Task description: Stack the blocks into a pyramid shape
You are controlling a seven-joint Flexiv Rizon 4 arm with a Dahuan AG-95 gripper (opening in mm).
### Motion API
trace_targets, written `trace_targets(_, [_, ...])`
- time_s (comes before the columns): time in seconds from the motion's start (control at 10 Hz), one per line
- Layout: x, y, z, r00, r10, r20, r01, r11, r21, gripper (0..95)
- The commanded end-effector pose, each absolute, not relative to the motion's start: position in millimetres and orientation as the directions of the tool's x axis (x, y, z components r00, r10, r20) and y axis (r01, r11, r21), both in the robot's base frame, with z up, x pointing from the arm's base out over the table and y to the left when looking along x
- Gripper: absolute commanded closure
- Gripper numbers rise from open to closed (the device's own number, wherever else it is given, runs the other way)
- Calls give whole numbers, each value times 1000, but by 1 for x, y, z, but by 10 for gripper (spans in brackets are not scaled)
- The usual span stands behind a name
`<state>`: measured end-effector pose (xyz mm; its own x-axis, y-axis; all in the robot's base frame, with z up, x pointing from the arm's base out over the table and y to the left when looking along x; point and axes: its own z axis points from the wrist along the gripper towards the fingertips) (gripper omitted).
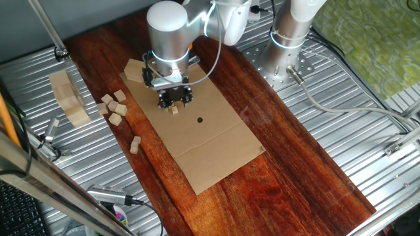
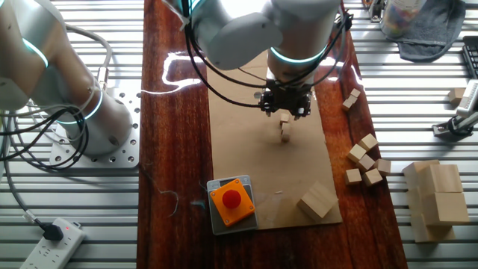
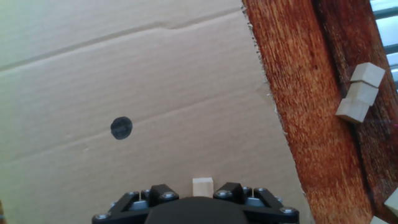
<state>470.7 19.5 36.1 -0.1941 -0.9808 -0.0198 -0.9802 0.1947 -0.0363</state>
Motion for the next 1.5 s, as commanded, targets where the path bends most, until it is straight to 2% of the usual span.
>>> trace_targets(0.1, [470, 22, 37, -209, -978, -21, -977, 210, -36, 380])
trace_targets(0.2, [470, 26, 37, -225, -974, -19, -973, 226, -36, 380])
trace_targets(0.3, [470, 28, 38, -233, -972, -14, -972, 234, -38, 570])
trace_targets(0.4, [470, 30, 38, -240, -971, -11, -970, 240, -39, 570])
trace_targets(0.6, [470, 31, 38, -254, -967, -11, -966, 255, -43, 950])
trace_targets(1.5, [464, 40, 32, -293, -956, 5, -955, 292, -60, 950])
